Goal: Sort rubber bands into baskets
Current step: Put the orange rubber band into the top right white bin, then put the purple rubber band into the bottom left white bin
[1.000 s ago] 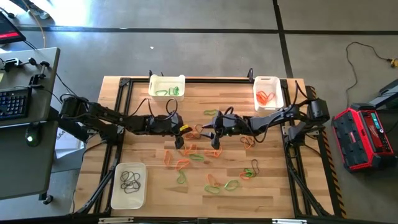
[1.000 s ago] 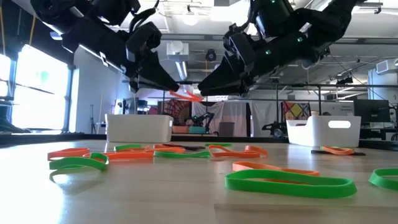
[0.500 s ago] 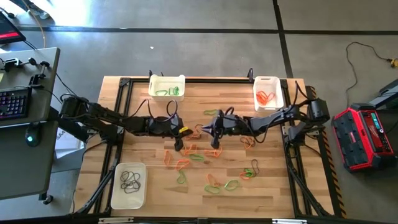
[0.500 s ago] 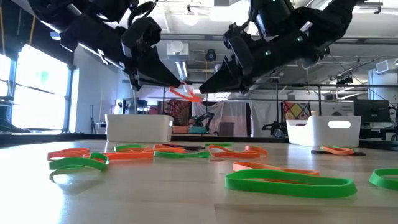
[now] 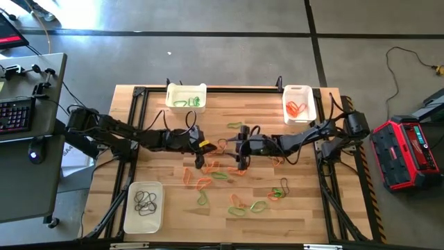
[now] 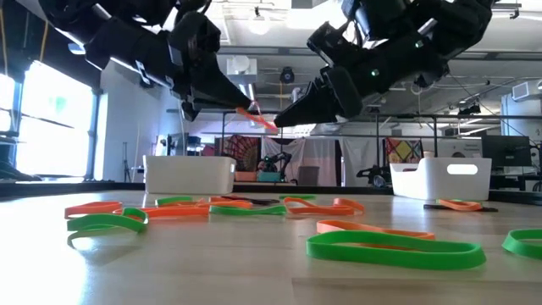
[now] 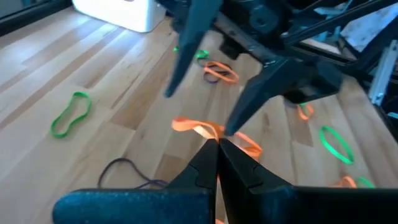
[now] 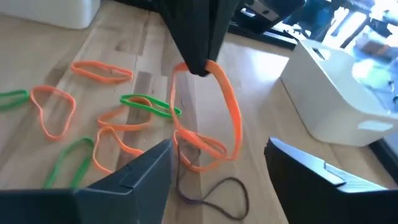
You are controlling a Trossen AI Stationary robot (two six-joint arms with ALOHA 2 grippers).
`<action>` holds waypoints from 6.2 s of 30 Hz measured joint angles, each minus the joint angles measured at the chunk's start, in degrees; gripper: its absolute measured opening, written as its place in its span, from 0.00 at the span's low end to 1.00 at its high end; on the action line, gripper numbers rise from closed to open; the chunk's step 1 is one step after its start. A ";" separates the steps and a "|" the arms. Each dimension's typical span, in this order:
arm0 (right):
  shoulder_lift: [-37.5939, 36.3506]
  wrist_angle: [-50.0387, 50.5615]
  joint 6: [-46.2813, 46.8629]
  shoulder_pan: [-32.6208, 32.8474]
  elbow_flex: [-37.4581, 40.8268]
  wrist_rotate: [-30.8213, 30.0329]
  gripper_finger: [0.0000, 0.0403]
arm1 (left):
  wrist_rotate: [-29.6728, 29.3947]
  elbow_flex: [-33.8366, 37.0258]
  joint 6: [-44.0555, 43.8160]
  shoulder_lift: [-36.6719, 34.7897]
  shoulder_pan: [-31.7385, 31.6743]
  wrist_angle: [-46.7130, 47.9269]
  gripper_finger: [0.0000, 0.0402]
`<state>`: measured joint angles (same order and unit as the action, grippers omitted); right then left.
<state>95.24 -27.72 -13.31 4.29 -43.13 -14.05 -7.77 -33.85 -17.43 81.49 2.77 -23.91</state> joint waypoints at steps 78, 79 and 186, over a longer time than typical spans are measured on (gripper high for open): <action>-12.85 20.67 9.75 0.56 0.00 -15.68 0.00 | -3.78 -2.47 5.99 0.02 1.09 -6.46 0.41; -14.02 22.88 10.88 -0.45 0.00 -16.74 0.00 | -3.78 -2.47 6.35 0.02 1.09 -6.20 0.41; -31.43 49.19 27.20 -23.15 0.00 -17.78 0.38 | 1.18 -18.43 19.21 26.07 -12.08 20.84 0.02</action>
<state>63.81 21.47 13.89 -18.85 -43.13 -31.83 -6.59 -52.27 1.78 107.56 -9.31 -3.07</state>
